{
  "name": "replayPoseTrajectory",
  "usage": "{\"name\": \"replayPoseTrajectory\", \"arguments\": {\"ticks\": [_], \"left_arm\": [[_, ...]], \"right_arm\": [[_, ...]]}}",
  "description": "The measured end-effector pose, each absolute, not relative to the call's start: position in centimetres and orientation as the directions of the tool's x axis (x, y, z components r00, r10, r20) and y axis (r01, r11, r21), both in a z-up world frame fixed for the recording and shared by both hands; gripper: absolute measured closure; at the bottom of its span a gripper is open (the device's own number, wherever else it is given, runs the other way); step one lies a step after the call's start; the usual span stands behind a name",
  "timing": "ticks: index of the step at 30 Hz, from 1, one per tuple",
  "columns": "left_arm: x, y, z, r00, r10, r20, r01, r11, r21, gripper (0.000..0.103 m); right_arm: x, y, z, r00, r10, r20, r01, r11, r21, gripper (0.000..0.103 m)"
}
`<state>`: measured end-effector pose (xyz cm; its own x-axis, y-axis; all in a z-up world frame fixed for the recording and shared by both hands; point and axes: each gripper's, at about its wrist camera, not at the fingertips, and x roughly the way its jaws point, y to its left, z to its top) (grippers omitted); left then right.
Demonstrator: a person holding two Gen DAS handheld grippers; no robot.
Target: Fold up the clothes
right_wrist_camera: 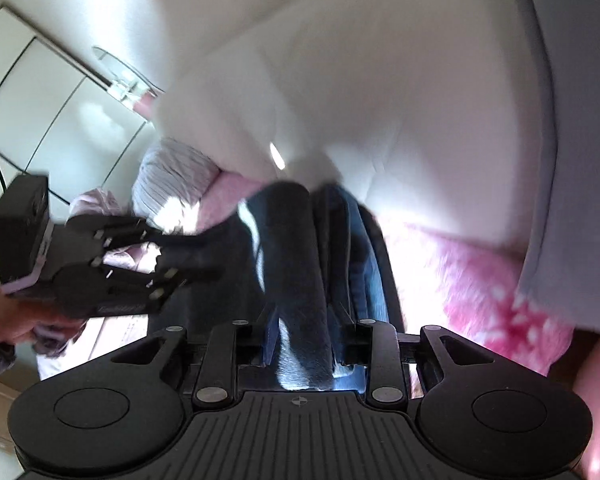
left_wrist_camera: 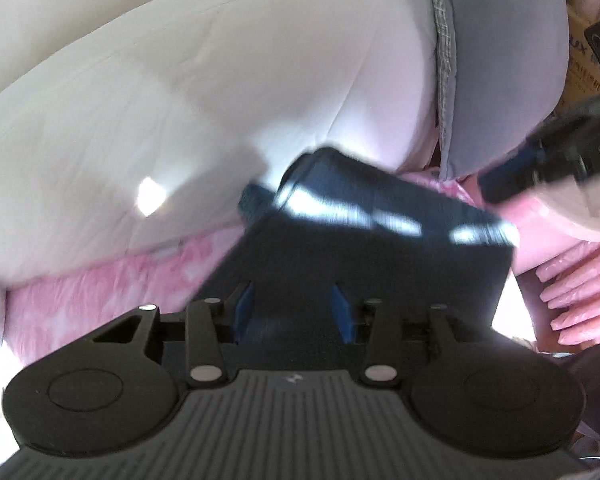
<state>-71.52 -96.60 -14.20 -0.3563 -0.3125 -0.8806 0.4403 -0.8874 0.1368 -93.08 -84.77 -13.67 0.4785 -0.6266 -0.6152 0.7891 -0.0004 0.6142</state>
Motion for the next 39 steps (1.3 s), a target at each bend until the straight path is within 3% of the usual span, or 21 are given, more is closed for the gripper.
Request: {"name": "replayPoseTrajectory", "arguments": {"ticks": [11, 17, 21, 23, 39], "left_arm": [[-59.2, -90.9, -16.5, -0.248, -0.326, -0.912, 0.683, -0.726, 0.074, 0.066], [-58.2, -91.0, -17.9, -0.260, -0.332, -0.907, 0.762, -0.648, 0.018, 0.059], [-57.4, -90.1, -16.6, -0.240, -0.370, -0.897, 0.786, -0.617, 0.044, 0.062], [-57.3, -89.2, -16.0, -0.241, -0.383, -0.892, 0.804, -0.594, 0.038, 0.068], [-59.6, -88.0, -16.9, -0.089, -0.420, -0.903, 0.919, -0.385, 0.088, 0.069]], "right_arm": [[-88.0, -82.9, -11.9, 0.386, -0.679, -0.625, 0.899, 0.125, 0.419, 0.073], [-85.3, -84.0, -16.0, 0.382, -0.554, -0.739, 0.924, 0.207, 0.323, 0.073], [-85.5, -83.9, -15.2, 0.380, -0.551, -0.743, 0.925, 0.203, 0.322, 0.073], [-85.2, -83.9, -14.9, 0.380, -0.543, -0.748, 0.925, 0.220, 0.310, 0.073], [-83.9, -87.2, -16.1, 0.389, -0.349, -0.852, 0.888, 0.388, 0.246, 0.073]]}}
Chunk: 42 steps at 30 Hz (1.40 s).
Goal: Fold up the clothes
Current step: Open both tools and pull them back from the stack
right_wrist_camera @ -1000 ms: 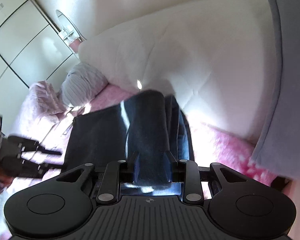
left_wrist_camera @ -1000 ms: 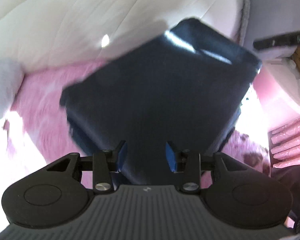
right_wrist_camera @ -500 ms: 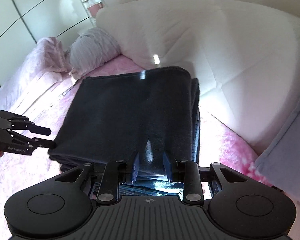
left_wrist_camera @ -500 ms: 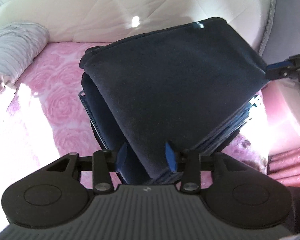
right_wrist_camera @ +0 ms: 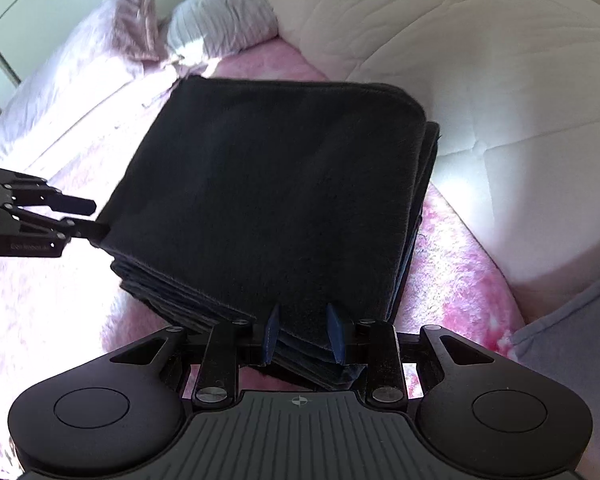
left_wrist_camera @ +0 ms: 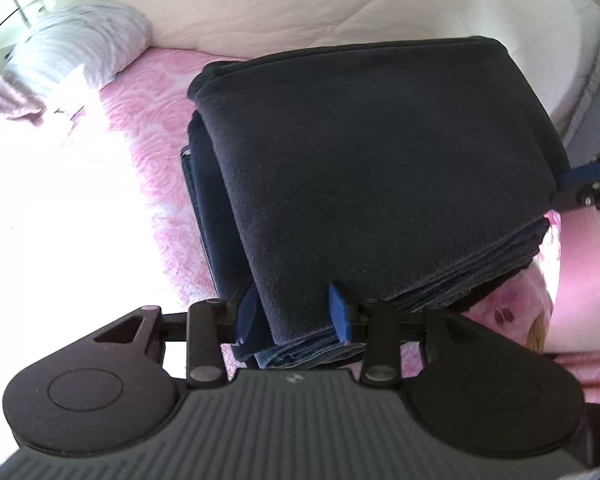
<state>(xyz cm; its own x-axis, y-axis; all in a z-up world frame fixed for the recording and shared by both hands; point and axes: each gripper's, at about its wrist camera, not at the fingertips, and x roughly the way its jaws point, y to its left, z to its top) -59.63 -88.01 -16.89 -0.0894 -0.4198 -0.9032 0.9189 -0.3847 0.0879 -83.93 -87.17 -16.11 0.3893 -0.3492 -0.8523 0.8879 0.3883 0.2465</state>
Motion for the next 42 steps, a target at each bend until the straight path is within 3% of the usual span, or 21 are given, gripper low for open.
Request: {"name": "replayPoseTrajectory", "arguments": {"ticks": [7, 14, 15, 17, 21, 23, 27, 34, 42], "left_arm": [[-59.5, -86.9, -16.5, -0.070, -0.445, -0.893, 0.934, -0.343, 0.098, 0.069], [-58.8, -84.0, -15.4, -0.121, -0.462, -0.879, 0.908, -0.409, 0.090, 0.065], [-58.5, -83.3, -15.1, -0.129, -0.466, -0.875, 0.905, -0.415, 0.088, 0.064], [-57.8, -81.9, -14.4, -0.145, -0.475, -0.868, 0.901, -0.426, 0.082, 0.059], [-55.3, -78.2, -12.7, -0.205, -0.492, -0.846, 0.915, -0.404, 0.013, 0.044], [-54.1, -76.5, -12.0, -0.226, -0.503, -0.834, 0.925, -0.380, -0.022, 0.027], [-52.5, -73.8, -10.9, -0.255, -0.522, -0.814, 0.944, -0.316, -0.093, 0.013], [-52.1, -69.8, -8.4, -0.285, -0.596, -0.751, 0.957, -0.222, -0.187, 0.008], [-54.8, -66.4, -7.3, -0.242, -0.665, -0.707, 0.970, -0.162, -0.180, 0.008]], "right_arm": [[-83.2, -87.1, -15.8, 0.379, -0.342, -0.860, 0.879, 0.423, 0.219, 0.072], [-83.3, -83.6, -13.0, 0.335, -0.436, -0.835, 0.928, 0.305, 0.213, 0.070], [-83.2, -82.6, -12.7, 0.324, -0.450, -0.832, 0.935, 0.285, 0.210, 0.065], [-82.9, -80.4, -12.0, 0.297, -0.477, -0.827, 0.949, 0.242, 0.202, 0.028], [-81.9, -75.9, -10.9, 0.266, -0.509, -0.819, 0.962, 0.193, 0.192, 0.027], [-81.6, -74.0, -10.3, 0.237, -0.523, -0.818, 0.971, 0.153, 0.184, 0.027], [-81.5, -70.8, -8.6, 0.193, -0.556, -0.808, 0.980, 0.075, 0.182, 0.027], [-81.1, -68.1, -6.8, 0.194, -0.575, -0.795, 0.981, 0.100, 0.167, 0.027], [-82.2, -67.2, -6.5, 0.250, -0.576, -0.779, 0.967, 0.183, 0.175, 0.027]]}}
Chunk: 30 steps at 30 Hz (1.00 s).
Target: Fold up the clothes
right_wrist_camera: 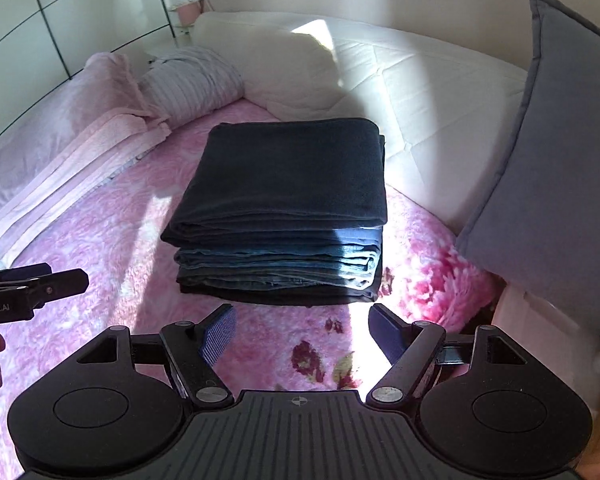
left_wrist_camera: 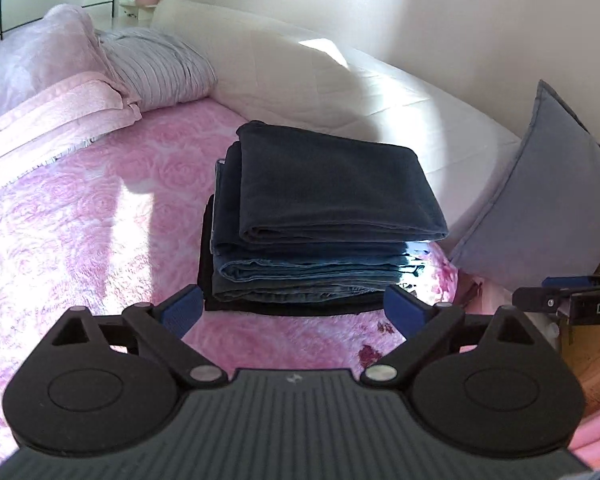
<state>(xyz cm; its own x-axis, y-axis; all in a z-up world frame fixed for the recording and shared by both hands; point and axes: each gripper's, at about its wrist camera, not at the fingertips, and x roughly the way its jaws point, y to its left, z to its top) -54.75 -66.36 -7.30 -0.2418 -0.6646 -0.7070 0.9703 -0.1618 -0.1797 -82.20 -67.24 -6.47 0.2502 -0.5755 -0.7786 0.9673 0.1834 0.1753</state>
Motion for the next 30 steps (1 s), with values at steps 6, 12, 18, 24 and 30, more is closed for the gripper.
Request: {"name": "replayPoseTrajectory", "arguments": {"ticks": [6, 12, 18, 24, 30], "left_arm": [[-58.6, -64.2, -7.6, -0.165, -0.657, -0.735, 0.986, -0.102, -0.130, 0.008], [-61.6, -62.6, -7.6, -0.065, -0.639, -0.766, 0.998, -0.025, -0.063, 0.008], [-62.3, -61.7, -6.5, -0.053, -0.645, -0.762, 0.999, -0.039, -0.037, 0.007], [-62.6, -60.8, -5.3, -0.046, -0.647, -0.761, 0.997, -0.077, 0.005, 0.007], [-62.4, -59.3, -5.6, -0.030, -0.635, -0.772, 0.997, -0.068, 0.018, 0.007]], "right_arm": [[-85.1, -67.0, -7.5, 0.265, -0.553, -0.789, 0.961, 0.219, 0.169, 0.027], [-87.0, -66.2, -7.7, 0.295, -0.536, -0.791, 0.951, 0.246, 0.188, 0.027], [-87.1, -64.8, -6.7, 0.312, -0.548, -0.776, 0.947, 0.249, 0.204, 0.027], [-85.2, -63.7, -5.5, 0.300, -0.561, -0.772, 0.949, 0.260, 0.179, 0.027], [-83.6, -62.2, -4.9, 0.291, -0.572, -0.766, 0.946, 0.290, 0.143, 0.027]]}}
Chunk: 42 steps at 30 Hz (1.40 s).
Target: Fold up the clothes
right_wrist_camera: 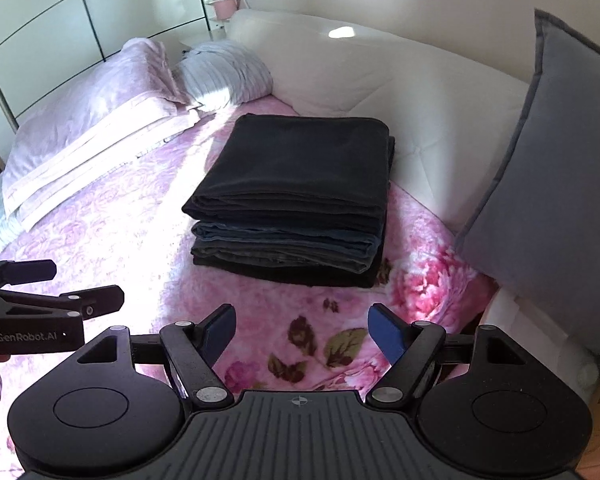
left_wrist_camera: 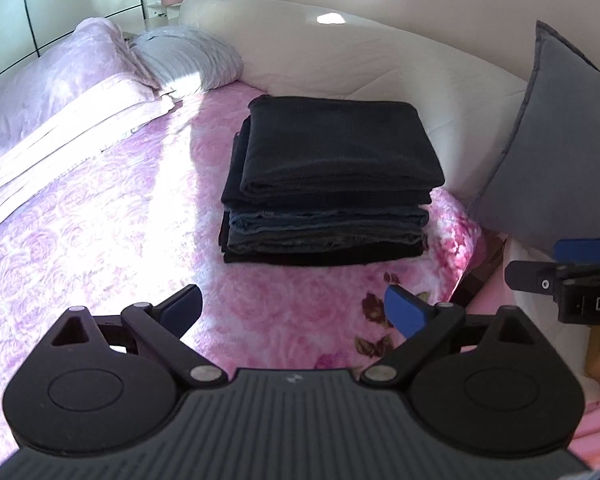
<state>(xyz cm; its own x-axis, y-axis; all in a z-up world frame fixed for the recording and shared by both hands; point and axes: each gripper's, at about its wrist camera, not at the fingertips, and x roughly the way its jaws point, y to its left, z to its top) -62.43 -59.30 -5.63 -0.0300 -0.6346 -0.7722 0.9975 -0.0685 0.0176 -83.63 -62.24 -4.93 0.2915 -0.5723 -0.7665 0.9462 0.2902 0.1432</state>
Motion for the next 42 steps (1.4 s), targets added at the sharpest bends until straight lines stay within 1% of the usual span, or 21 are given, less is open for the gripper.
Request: {"name": "replayPoseTrajectory", "arguments": {"ticks": [7, 9, 10, 11, 15, 26, 31, 34, 40, 42], "left_arm": [[-62.1, -58.1, -6.1, -0.006, -0.634, -0.773, 0.999, -0.031, 0.018, 0.007], [-62.1, -58.1, -6.1, -0.008, -0.639, -0.769, 1.000, -0.028, 0.013, 0.007], [-62.1, -58.1, -6.1, -0.009, -0.643, -0.765, 1.000, -0.025, 0.009, 0.007], [-62.2, -58.2, -6.0, -0.007, -0.646, -0.763, 1.000, -0.023, 0.010, 0.007], [-62.5, -58.6, -6.0, -0.006, -0.649, -0.761, 1.000, -0.023, 0.012, 0.007], [-62.3, -58.8, -6.6, 0.006, -0.637, -0.771, 1.000, -0.014, 0.019, 0.007], [-61.6, -58.5, -6.6, 0.007, -0.637, -0.771, 1.000, -0.017, 0.023, 0.007], [-60.6, -58.4, -6.6, -0.010, -0.645, -0.764, 1.000, -0.026, 0.008, 0.007], [-58.1, -58.8, -7.1, -0.088, -0.634, -0.768, 0.991, -0.132, -0.005, 0.007], [-57.3, -58.8, -6.8, -0.110, -0.644, -0.757, 0.986, -0.168, -0.001, 0.007]], "right_arm": [[-83.2, -61.3, -5.6, 0.265, -0.568, -0.779, 0.951, 0.287, 0.114, 0.027], [-83.2, -61.3, -5.7, 0.262, -0.576, -0.774, 0.953, 0.282, 0.113, 0.021], [-83.2, -61.3, -5.6, 0.261, -0.582, -0.771, 0.954, 0.278, 0.112, 0.016], [-83.2, -61.3, -5.6, 0.255, -0.590, -0.766, 0.956, 0.275, 0.106, 0.015], [-83.4, -61.6, -5.7, 0.239, -0.600, -0.764, 0.960, 0.262, 0.094, 0.015], [-83.9, -61.9, -6.9, 0.236, -0.575, -0.783, 0.966, 0.228, 0.123, 0.014], [-83.1, -61.5, -7.3, 0.233, -0.571, -0.787, 0.968, 0.214, 0.132, 0.014], [-82.0, -61.0, -7.3, 0.219, -0.585, -0.781, 0.971, 0.213, 0.113, 0.014], [-79.8, -60.5, -7.0, 0.149, -0.619, -0.771, 0.988, 0.116, 0.098, 0.014], [-78.8, -60.1, -6.7, 0.127, -0.626, -0.770, 0.992, 0.071, 0.105, 0.014]]}}
